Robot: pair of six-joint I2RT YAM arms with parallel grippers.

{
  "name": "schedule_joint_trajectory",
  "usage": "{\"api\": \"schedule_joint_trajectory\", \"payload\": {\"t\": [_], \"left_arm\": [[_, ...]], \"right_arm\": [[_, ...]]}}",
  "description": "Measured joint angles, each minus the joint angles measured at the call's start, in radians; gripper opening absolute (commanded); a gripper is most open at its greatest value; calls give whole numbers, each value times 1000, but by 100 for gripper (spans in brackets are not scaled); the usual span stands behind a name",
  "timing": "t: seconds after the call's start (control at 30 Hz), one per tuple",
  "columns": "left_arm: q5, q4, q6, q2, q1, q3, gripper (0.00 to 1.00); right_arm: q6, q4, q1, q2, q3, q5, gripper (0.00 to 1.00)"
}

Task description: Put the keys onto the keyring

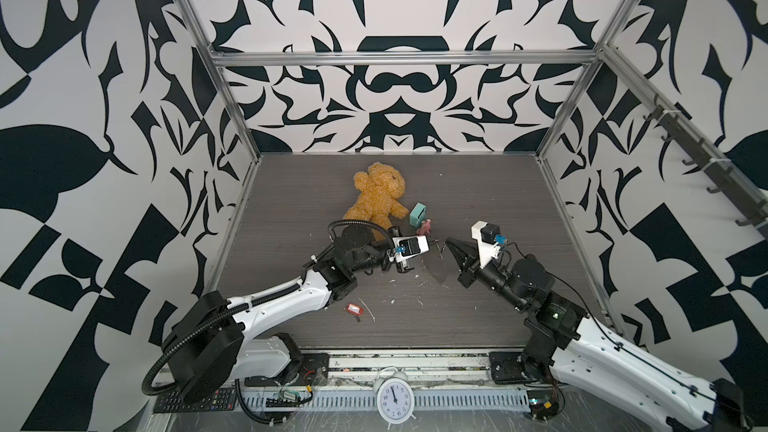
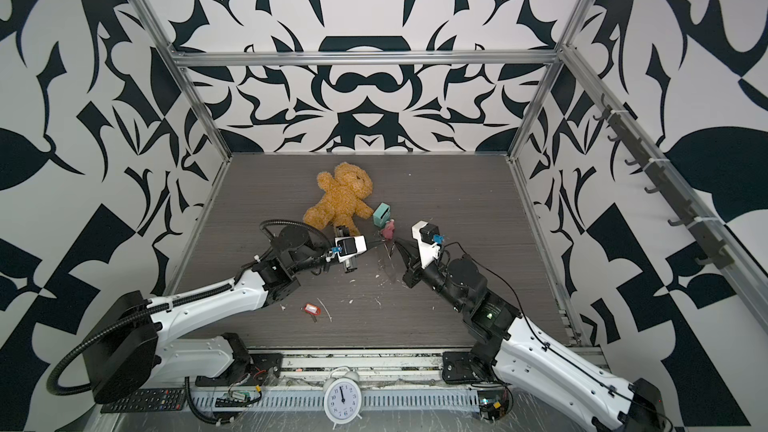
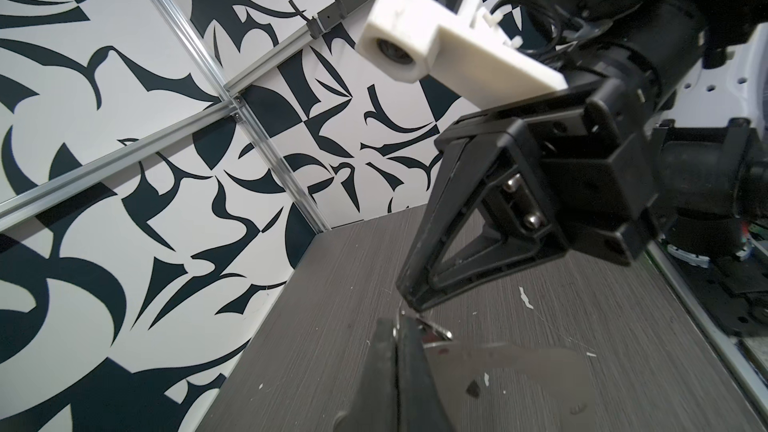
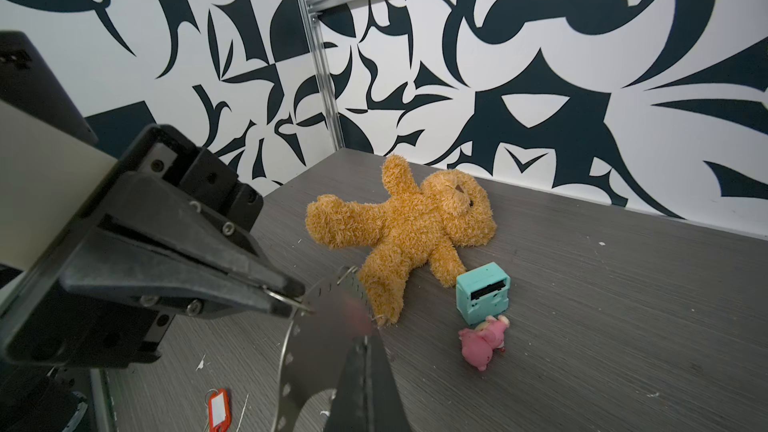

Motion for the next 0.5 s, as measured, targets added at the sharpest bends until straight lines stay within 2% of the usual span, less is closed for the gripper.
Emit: {"api": "schedule_joint_trajectory", "payload": {"t": [0.5], "left_arm": [[5,-3,3,-18,0,1,0]], "right_arm": [[72,231,0,-20,-108,-110,0]]}}
